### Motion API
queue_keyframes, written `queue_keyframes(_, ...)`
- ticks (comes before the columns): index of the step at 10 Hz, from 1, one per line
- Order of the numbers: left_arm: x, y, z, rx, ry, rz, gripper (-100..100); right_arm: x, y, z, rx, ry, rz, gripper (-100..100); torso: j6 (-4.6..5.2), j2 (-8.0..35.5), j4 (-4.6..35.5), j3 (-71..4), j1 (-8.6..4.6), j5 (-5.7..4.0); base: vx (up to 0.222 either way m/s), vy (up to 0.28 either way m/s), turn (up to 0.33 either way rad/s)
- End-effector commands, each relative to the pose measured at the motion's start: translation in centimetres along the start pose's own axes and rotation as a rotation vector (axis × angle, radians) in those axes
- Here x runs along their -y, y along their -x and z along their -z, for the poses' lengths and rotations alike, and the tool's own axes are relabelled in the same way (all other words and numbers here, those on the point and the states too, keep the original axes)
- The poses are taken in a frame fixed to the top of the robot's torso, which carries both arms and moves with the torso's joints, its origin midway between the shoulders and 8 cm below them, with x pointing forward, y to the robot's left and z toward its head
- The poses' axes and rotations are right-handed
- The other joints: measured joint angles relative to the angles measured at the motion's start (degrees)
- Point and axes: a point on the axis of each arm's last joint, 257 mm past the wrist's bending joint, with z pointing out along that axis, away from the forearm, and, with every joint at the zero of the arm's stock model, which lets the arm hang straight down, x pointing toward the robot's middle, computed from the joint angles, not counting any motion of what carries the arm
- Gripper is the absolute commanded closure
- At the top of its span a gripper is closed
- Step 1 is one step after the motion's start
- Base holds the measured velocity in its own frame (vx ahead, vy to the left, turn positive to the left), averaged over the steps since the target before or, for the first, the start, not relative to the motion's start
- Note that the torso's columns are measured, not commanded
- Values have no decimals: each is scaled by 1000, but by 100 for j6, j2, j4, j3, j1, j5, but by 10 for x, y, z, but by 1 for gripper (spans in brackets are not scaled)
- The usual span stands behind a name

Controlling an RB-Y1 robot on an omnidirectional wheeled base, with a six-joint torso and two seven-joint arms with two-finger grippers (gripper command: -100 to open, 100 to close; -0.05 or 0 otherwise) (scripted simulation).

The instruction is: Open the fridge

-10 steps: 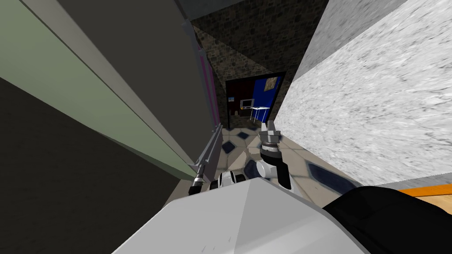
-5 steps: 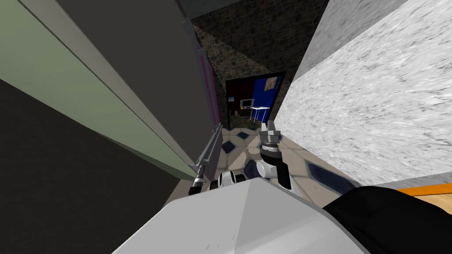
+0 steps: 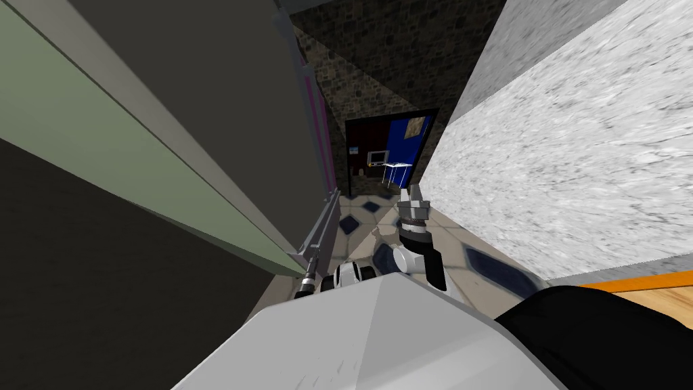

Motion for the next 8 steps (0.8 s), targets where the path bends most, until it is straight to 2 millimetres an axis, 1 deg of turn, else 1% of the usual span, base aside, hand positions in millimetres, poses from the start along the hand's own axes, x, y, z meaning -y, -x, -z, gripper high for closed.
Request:
queue_keyframes(1,-1,-3,2,-3,6,3,-100,0,0,0,0,0,0,0,-2,15,8,9,-2,-5,6,-8,23)
queue_keyframes(3,-1,-3,1,-3,6,3,-100,0,0,0,0,0,0,0,-3,18,10,10,5,-4,0,0,0)
queue_keyframes(4,-1,-3,1,-3,6,3,100,0,0,0,0,0,0,0,-3,15,9,8,6,-3,0,0,0)
queue_keyframes(6,3,-15,-19,-26,-2,4,100,0,0,0,0,0,0,0,5,-16,-9,-2,8,8,-59,-48,119)
queue_keyframes(8,9,-27,-38,-49,-12,4,100,0,0,0,0,0,0,0,-3,8,6,4,-7,-6,-82,-81,151)
